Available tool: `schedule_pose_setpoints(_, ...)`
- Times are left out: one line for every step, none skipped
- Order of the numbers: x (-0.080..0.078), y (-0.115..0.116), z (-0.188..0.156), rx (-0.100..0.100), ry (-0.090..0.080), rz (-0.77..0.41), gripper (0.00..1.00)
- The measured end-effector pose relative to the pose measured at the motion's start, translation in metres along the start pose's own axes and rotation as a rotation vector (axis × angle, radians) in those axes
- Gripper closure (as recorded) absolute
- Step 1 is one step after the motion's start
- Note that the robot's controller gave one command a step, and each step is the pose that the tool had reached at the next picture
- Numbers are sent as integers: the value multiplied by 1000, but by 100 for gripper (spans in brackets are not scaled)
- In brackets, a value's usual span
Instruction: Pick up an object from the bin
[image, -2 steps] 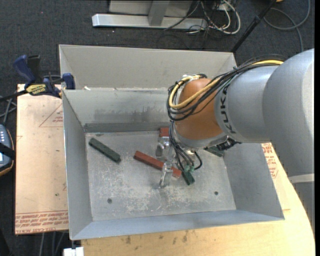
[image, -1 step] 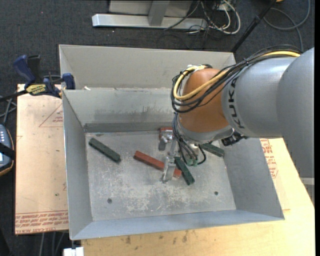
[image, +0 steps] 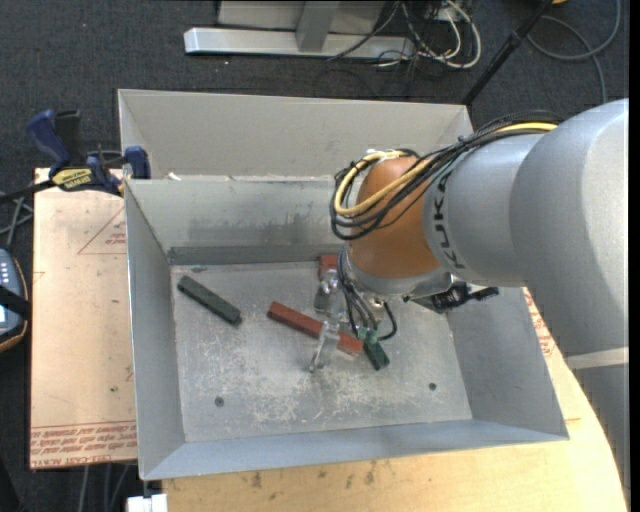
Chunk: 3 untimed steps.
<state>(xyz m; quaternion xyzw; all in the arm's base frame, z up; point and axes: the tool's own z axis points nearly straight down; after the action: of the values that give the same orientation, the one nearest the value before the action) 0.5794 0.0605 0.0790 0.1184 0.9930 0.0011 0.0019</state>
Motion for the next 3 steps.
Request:
schedule_pose_setpoints(5,7,12,2,-1,0,100)
schedule_pose_setpoints(6,8,10,2,-1,-1,100)
schedule_pose_setpoints(6,8,7,1,0,-1,100)
